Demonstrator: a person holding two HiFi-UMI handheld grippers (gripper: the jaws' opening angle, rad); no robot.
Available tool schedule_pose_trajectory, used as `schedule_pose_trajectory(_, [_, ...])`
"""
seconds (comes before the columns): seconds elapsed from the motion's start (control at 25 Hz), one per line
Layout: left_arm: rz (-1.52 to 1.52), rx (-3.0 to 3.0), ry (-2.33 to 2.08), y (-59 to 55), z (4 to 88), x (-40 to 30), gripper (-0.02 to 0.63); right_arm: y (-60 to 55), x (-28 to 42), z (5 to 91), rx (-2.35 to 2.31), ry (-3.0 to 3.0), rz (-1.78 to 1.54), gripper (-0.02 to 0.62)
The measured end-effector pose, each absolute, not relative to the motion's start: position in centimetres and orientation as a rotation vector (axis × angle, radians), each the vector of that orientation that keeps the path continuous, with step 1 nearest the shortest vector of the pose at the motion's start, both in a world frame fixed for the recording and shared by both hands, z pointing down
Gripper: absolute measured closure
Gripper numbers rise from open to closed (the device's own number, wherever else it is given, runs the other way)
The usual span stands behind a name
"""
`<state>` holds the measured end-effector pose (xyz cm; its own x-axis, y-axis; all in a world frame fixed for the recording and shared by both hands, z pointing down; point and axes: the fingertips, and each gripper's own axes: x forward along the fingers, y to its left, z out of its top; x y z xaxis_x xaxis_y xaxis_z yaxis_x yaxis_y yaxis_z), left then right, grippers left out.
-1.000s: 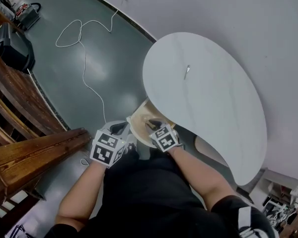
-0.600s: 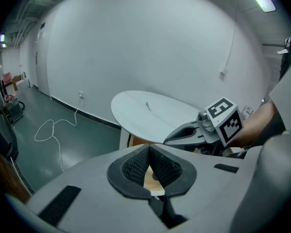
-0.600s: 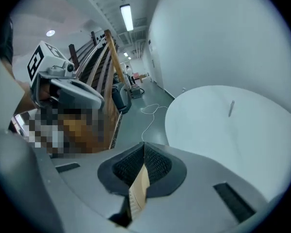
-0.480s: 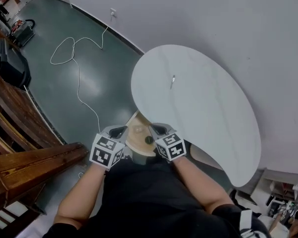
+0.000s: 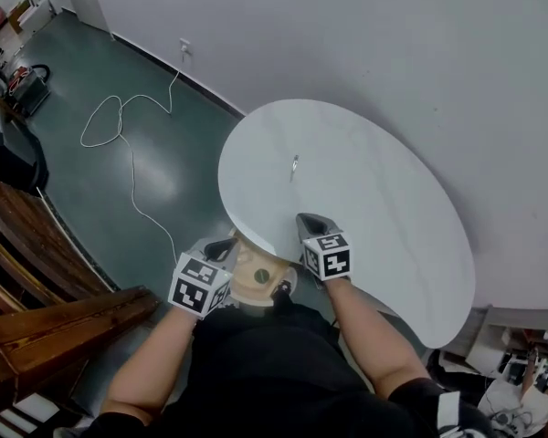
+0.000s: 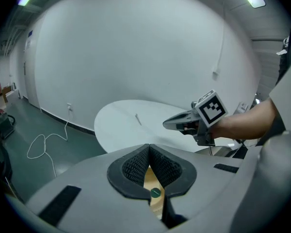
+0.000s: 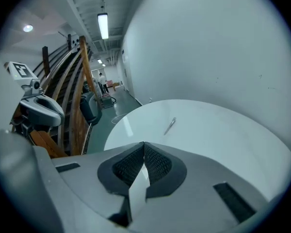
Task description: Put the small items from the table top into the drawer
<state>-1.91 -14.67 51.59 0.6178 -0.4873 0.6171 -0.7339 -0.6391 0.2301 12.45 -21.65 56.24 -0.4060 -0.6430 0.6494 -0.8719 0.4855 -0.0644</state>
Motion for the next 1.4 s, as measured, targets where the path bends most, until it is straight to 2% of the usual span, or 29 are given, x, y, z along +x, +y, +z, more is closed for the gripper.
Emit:
schedule_pose_trajectory(0.36, [0.716,2.319,-1.046,-16.0,51.6,-1.2,0.592,-29.4,14.9,57.3,1.302,-2.144,0.535,0.584])
schedule_pose_trajectory(0.64, [0.73,2.227,-1.135,-15.9,52.0,-1.3,0.592,-34.7,15.0,59.5,1.252,-2.128,0.551,0.514])
schedule_pose_trajectory(1.4, [0.685,2.023,-1.291,-13.4,53.1,-3.7,0.592,-41.1,14.9,63.6,1.329,-2.04,0.755,0.474])
